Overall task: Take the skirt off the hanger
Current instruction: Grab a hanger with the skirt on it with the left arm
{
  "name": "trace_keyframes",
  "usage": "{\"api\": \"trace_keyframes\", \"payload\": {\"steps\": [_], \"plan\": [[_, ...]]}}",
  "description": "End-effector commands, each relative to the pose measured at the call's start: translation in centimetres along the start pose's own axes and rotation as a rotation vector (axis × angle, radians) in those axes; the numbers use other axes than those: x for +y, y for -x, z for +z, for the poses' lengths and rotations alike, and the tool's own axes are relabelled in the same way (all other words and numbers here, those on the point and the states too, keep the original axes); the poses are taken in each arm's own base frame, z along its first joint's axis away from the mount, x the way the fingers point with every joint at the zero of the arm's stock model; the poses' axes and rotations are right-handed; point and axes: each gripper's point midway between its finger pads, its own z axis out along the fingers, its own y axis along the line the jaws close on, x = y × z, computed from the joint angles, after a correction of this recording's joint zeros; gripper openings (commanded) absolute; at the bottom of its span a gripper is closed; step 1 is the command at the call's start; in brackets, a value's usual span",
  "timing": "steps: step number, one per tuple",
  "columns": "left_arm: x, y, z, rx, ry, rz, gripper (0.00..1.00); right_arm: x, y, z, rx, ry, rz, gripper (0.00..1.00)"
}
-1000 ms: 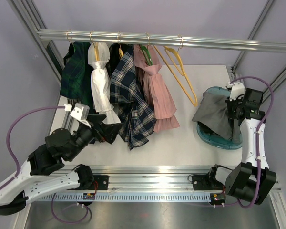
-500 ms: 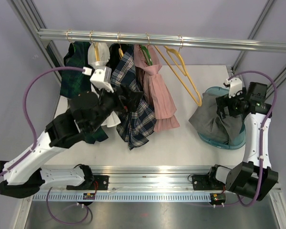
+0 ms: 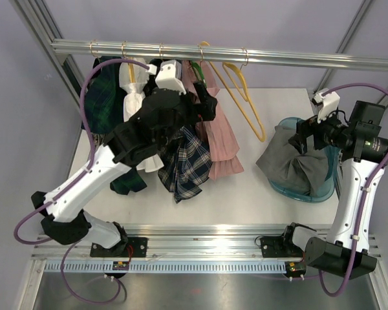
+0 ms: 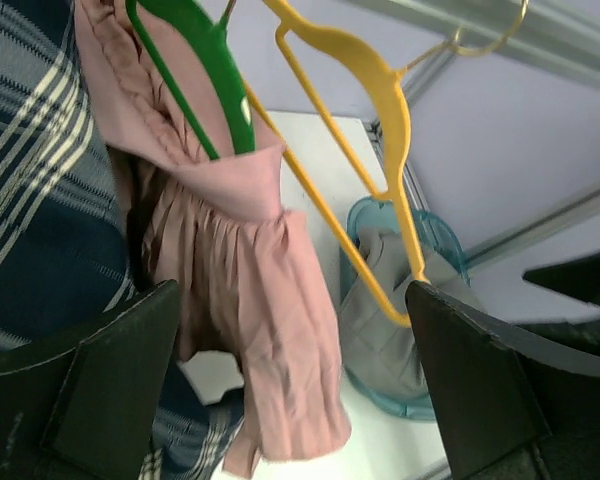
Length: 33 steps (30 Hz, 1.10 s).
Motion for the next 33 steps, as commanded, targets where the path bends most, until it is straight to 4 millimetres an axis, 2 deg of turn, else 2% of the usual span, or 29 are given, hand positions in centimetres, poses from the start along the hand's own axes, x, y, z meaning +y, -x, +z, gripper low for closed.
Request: {"api": "trace_keyframes", "payload": {"steps": [1, 3, 4, 6, 7, 13, 14, 17, 18, 20, 24, 27, 28, 29, 33], "plan": [[-0.6, 3.4, 1.3, -0.109, 0.047, -0.077, 0.94, 3.4, 2.4, -1.7, -0.088, 0.132, 0.021, 1.0], [-0.2, 3.7, 2.5, -0.143, 0.095, -0.068, 0.9, 3.8, 2.4, -1.7, -0.094, 0.149, 0.046, 0.99], [-0.2, 3.2, 3.7, -0.144, 0.12, -0.054, 0.88, 4.0, 2.4, -1.6, -0.098, 0.159, 0.053, 0.99], [0.3, 4.0, 4.5, -0.187, 0.176, -0.026, 0.81, 4.1, 2.4, -1.5, -0.104, 0.166, 0.065, 0.99], [0.5, 3.2, 5.7, -0.179, 0.203, -0.007, 0.8, 4.2, 2.4, -1.6, -0.107, 0.166, 0.068, 1.0], [1.6, 3.4, 8.3, -0.252, 0.293, 0.095, 0.64, 4.6, 2.5, -1.6, -0.104, 0.181, 0.078, 0.99], [1.8, 2.8, 9.1, -0.248, 0.308, 0.117, 0.63, 4.6, 2.5, -1.6, -0.104, 0.185, 0.081, 1.0], [2.6, 2.9, 10.4, -0.262, 0.336, 0.159, 0.53, 5.0, 2.7, -1.7, -0.107, 0.201, 0.086, 0.99], [2.6, 3.1, 10.6, -0.268, 0.339, 0.163, 0.46, 5.0, 2.9, -1.7, -0.11, 0.204, 0.084, 0.99], [3.2, 2.9, 11.5, -0.266, 0.355, 0.188, 0.41, 5.2, 2.9, -1.9, -0.11, 0.207, 0.084, 0.99], [4.0, 2.6, 12.7, -0.248, 0.354, 0.206, 0.3, 5.4, 3.1, -2.0, -0.109, 0.22, 0.086, 1.0], [4.2, 2.2, 13.3, -0.232, 0.329, 0.206, 0.18, 5.6, 3.2, -2.2, -0.111, 0.226, 0.086, 0.99], [4.2, 2.1, 13.3, -0.228, 0.318, 0.207, 0.07, 5.7, 3.2, -2.3, -0.108, 0.23, 0.09, 0.99], [4.0, 2.2, 13.4, -0.225, 0.297, 0.209, 0.01, 5.8, 3.3, -2.4, -0.111, 0.233, 0.086, 0.99], [2.4, 4.5, 11.8, -0.285, 0.209, 0.168, 0.0, 6.2, 3.6, -2.7, -0.12, 0.249, 0.085, 1.0]]}}
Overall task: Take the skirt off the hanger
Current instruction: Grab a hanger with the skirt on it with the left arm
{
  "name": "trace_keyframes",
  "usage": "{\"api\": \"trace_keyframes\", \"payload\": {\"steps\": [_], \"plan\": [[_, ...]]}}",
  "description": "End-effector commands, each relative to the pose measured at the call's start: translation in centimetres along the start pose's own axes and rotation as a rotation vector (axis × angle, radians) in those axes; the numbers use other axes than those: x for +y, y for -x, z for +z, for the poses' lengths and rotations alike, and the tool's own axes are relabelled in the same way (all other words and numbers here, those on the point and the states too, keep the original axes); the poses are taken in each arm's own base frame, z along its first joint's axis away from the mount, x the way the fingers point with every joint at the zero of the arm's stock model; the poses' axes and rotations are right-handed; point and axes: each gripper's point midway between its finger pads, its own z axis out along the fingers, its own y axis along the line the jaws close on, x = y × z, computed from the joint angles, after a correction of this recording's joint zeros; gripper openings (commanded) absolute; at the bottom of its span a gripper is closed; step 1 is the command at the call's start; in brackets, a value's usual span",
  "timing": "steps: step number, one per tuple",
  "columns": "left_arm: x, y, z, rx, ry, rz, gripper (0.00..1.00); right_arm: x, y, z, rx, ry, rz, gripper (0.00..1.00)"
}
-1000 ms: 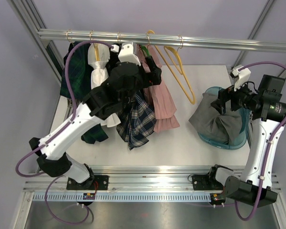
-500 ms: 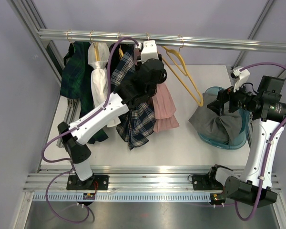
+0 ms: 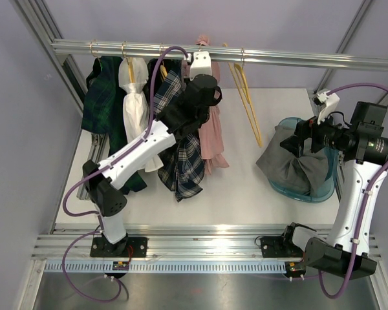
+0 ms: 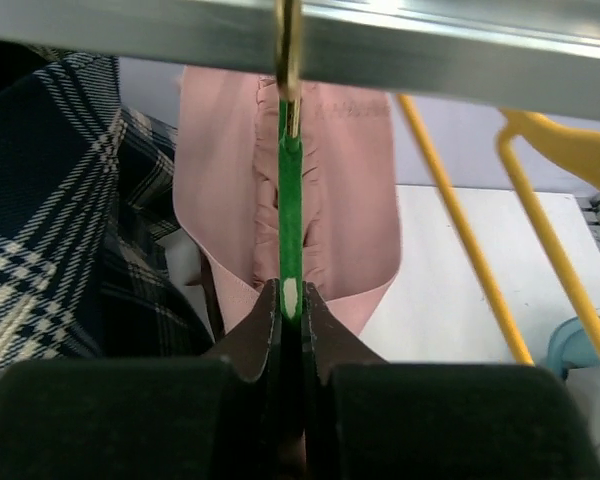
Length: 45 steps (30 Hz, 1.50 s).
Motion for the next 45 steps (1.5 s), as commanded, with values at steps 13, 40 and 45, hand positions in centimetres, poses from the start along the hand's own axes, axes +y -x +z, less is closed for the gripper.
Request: {"api": "trace_keyframes", "payload": {"steps": [13, 40, 45], "plan": [[0.5, 13.9, -7.8, -0.252, -0.234, -0.341, 0.0, 1.8, 2.1, -0.8, -0.062, 0.055, -0.018, 1.0], [0.2, 6.1, -13.6, 0.017, -0.504, -0.284, 0.0, 4.7, 0.7, -1.0, -0.058, 0.212, -0.09, 1.0], [0.4, 2.8, -15.9, 0.11, -0.583, -0.242, 0.0, 5.9, 0.6, -1.2, -0.061, 0.266, -0.081, 0.99]]}}
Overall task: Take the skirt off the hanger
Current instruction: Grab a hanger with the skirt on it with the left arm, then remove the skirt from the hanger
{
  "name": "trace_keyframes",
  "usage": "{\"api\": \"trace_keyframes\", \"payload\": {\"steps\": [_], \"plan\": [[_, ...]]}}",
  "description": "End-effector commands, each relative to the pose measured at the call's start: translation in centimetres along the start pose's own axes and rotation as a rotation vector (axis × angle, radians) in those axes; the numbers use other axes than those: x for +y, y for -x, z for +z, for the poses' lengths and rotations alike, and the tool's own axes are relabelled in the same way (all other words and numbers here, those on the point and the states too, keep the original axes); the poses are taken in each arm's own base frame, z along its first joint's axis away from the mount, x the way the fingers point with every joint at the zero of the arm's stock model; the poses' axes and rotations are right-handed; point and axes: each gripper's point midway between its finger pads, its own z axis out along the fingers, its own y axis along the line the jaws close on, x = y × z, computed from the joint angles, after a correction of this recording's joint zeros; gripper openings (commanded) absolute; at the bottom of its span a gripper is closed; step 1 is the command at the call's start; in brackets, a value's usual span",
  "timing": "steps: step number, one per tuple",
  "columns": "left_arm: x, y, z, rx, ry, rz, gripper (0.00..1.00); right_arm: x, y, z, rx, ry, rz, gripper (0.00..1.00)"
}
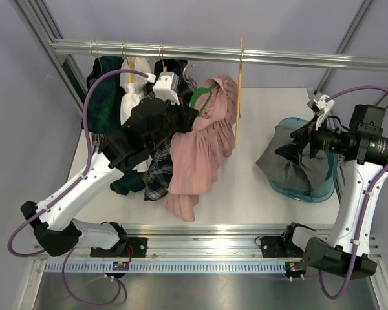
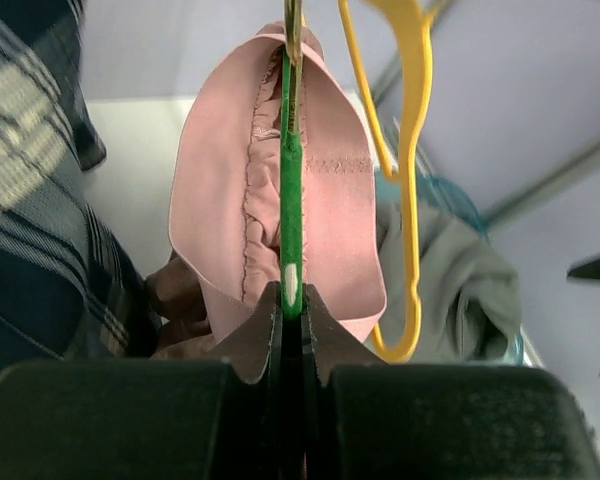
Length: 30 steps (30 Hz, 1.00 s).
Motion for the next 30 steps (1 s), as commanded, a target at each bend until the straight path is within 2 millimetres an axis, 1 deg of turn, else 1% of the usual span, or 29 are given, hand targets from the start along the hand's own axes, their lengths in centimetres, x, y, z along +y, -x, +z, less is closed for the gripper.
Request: {"api": "trace_keyframes", "payload": {"steps": [1, 2, 4, 5, 6, 7, 8, 9, 10, 11, 12, 13, 15, 16, 18, 19, 20, 22, 23, 24, 25, 26, 27, 30], "plan": [[-2.6, 0.8, -3.1, -0.011, -0.163, -0.022, 0.0, 2.4, 0.6, -0.3, -0.026, 0.085, -0.012, 0.99], [-2.2, -0.6, -3.1, 0.017, -0.165, -0.008, 0.0, 2.6, 0.7, -0.4, -0.028, 0.09, -0.016, 1.0], [-2.2, -1.7, -3.8, 0.041, -0.188, 0.02, 0.0, 2.9, 0.7, -0.4, -0.026, 0.101, -0.011, 1.0], [-2.3, -2.1, -4.5, 0.048, -0.213, 0.03, 0.0, 3.0, 0.8, -0.5, -0.028, 0.101, -0.014, 0.99], [-2.0, -3.3, -4.6, 0.074, -0.216, 0.046, 0.0, 3.1, 0.8, -0.5, -0.025, 0.104, -0.007, 0.99], [-1.9, -4.1, -4.9, 0.091, -0.226, 0.07, 0.0, 3.1, 0.8, -0.5, -0.024, 0.105, -0.009, 0.99], [-1.9, -4.3, -5.7, 0.093, -0.239, 0.076, 0.0, 3.3, 0.7, -0.6, -0.02, 0.109, -0.003, 0.99], [-1.3, -5.6, -5.7, 0.121, -0.236, 0.091, 0.0, 3.4, 0.6, -0.6, -0.018, 0.113, 0.001, 0.99], [-1.1, -6.4, -6.0, 0.136, -0.243, 0.104, 0.0, 3.6, 0.6, -0.6, -0.015, 0.118, -0.006, 0.99], [-0.9, -6.7, -6.4, 0.141, -0.246, 0.106, 0.0, 3.7, 0.5, -0.6, -0.012, 0.123, -0.001, 0.99], [-0.7, -6.8, -7.0, 0.139, -0.255, 0.111, 0.0, 3.9, 0.3, -0.6, -0.008, 0.131, 0.01, 0.99], [-0.4, -8.1, -7.3, 0.172, -0.264, 0.127, 0.0, 4.1, 0.2, -0.5, -0.005, 0.14, 0.01, 0.99], [-0.2, -8.9, -8.1, 0.192, -0.283, 0.141, 0.0, 4.5, -0.3, -0.3, 0.004, 0.164, 0.031, 0.99], [-0.3, -10.4, -8.5, 0.231, -0.32, 0.159, 0.0, 4.7, -0.5, -0.2, 0.005, 0.177, 0.033, 1.0], [-0.4, -11.4, -9.0, 0.25, -0.35, 0.176, 0.0, 5.5, -1.4, 0.3, 0.022, 0.22, 0.049, 1.0], [-0.6, -12.5, -9.2, 0.268, -0.372, 0.196, 0.0, 5.9, -1.7, 0.6, 0.03, 0.238, 0.053, 0.99], [-0.6, -13.1, -9.2, 0.277, -0.381, 0.203, 0.0, 6.4, -2.5, 0.8, 0.044, 0.258, 0.066, 0.99], [-1.0, -13.7, -9.3, 0.278, -0.405, 0.211, 0.0, 7.7, -3.0, 1.3, 0.062, 0.306, 0.056, 0.99], [-1.0, -14.3, -9.2, 0.287, -0.406, 0.214, 0.0, 8.3, -3.6, 1.4, 0.072, 0.309, 0.05, 0.99], [-1.2, -14.5, -9.2, 0.29, -0.413, 0.215, 0.0, 8.8, -3.6, 1.6, 0.073, 0.324, 0.02, 0.99], [-1.6, -14.7, -9.1, 0.288, -0.425, 0.217, 0.0, 9.0, -4.2, 1.5, 0.086, 0.309, 0.027, 0.99], [-1.6, -15.1, -9.0, 0.293, -0.426, 0.216, 0.0, 8.8, -4.2, 1.8, 0.08, 0.298, 0.009, 0.99], [-2.1, -15.4, -8.9, 0.296, -0.439, 0.214, 0.0, 8.9, -4.4, 1.8, 0.089, 0.29, 0.026, 0.99], [-2.8, -16.3, -8.5, 0.318, -0.452, 0.207, 0.0, 8.3, -5.7, 2.3, 0.119, 0.247, 0.062, 0.98]]}}
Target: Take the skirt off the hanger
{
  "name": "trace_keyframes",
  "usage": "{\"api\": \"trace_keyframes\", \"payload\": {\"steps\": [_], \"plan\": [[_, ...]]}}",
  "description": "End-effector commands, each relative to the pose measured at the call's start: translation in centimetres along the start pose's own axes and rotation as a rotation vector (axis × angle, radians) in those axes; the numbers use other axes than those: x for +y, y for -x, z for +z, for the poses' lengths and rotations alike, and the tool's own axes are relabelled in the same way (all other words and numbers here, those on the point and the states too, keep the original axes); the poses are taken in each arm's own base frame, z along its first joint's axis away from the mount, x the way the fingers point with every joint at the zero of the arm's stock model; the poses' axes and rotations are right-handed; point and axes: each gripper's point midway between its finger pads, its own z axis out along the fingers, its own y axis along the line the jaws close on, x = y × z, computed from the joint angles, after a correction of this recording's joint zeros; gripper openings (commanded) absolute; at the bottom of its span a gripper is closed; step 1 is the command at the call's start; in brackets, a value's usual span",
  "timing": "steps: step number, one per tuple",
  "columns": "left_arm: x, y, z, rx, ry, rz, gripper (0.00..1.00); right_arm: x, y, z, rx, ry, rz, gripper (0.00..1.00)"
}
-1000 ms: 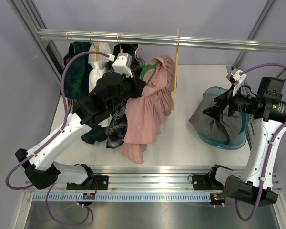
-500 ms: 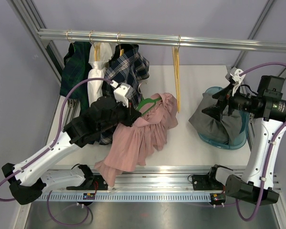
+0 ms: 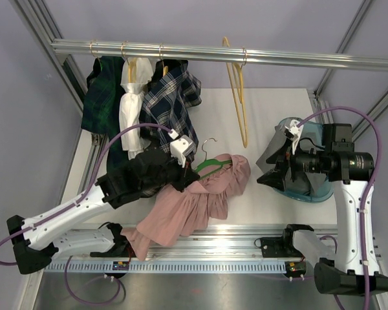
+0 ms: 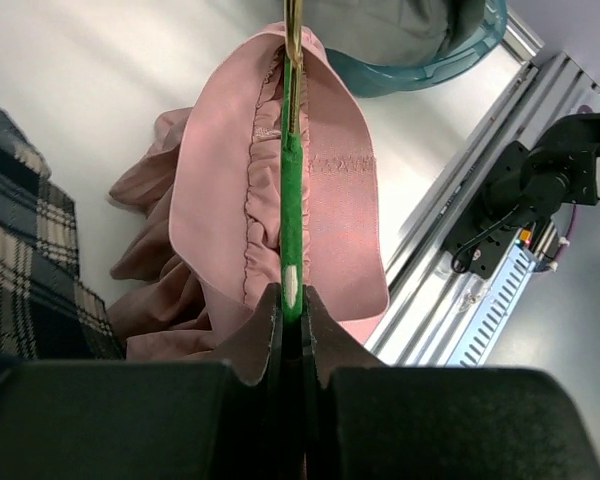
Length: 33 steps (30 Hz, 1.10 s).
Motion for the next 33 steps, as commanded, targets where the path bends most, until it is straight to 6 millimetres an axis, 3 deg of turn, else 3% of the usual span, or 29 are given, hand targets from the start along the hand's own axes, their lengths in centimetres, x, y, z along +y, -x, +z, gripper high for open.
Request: {"api": "trace_keyframes", "payload": {"steps": [1, 4, 15, 23, 33], "plan": [[-2.7, 3.0, 0.8, -0.116, -0.1, 0.016, 0.0, 0.0, -2.0, 0.1, 0.057, -0.058, 0.131, 0.97], [-3.7, 2.6, 1.9, -0.107, -0.115, 0.014, 0.0, -1.4, -3.7, 0.5, 0.07, -0.148, 0.174, 0.95], [-6.9, 2.3, 3.8, -0.098, -0.143, 0.044, 0.0, -5.0, -5.2, 2.2, 0.083, -0.279, 0.218, 0.91], [-8.0, 3.0, 3.5, -0.13, -0.148, 0.059, 0.0, -6.1, -6.3, 4.5, 0.143, -0.315, 0.21, 0.84], [-8.5, 4.2, 2.0, -0.19, -0.17, 0.082, 0.0, -7.8, -7.8, 5.5, 0.192, -0.373, 0.237, 0.63]]}}
